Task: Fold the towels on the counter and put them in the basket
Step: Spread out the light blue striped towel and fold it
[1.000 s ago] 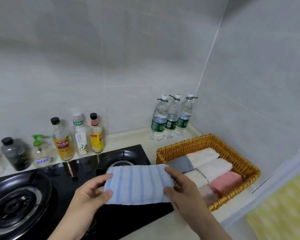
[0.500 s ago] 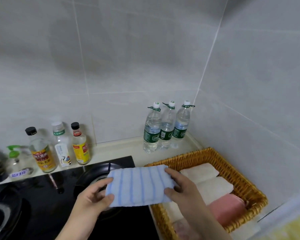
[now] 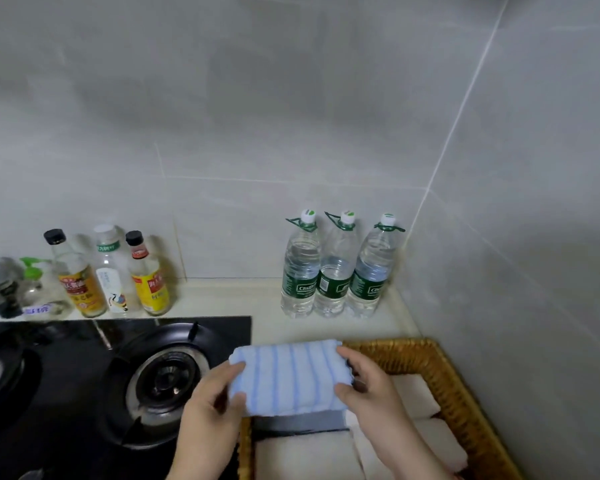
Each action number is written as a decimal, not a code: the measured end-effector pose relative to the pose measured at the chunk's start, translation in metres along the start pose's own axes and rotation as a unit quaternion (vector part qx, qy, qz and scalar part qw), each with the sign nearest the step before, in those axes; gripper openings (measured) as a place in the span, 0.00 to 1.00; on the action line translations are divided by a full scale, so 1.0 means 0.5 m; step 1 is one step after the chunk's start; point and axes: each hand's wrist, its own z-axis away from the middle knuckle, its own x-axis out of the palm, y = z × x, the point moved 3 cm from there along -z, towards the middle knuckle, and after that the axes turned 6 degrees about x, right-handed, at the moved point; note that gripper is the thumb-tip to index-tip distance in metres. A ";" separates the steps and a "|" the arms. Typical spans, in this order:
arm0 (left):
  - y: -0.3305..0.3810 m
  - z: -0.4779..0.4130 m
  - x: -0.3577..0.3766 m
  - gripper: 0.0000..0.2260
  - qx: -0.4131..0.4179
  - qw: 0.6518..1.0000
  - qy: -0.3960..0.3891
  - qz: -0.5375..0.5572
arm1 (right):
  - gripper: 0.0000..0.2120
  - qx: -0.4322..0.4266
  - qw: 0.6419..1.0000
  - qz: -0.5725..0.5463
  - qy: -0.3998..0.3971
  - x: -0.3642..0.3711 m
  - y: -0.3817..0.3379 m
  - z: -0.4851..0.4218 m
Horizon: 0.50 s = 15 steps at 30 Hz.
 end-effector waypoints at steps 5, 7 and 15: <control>-0.020 0.013 0.117 0.21 0.015 0.987 -0.023 -0.159 | 0.26 0.044 0.999 0.012 0.001 -0.059 0.091 -0.061; -0.029 0.024 0.157 0.22 -0.005 0.976 -0.044 -0.211 | 0.26 0.060 0.998 0.019 -0.001 -0.065 0.125 -0.075; -0.077 0.044 0.212 0.22 -0.023 0.857 -0.098 -0.506 | 0.26 0.066 0.997 0.026 -0.013 -0.020 0.190 -0.116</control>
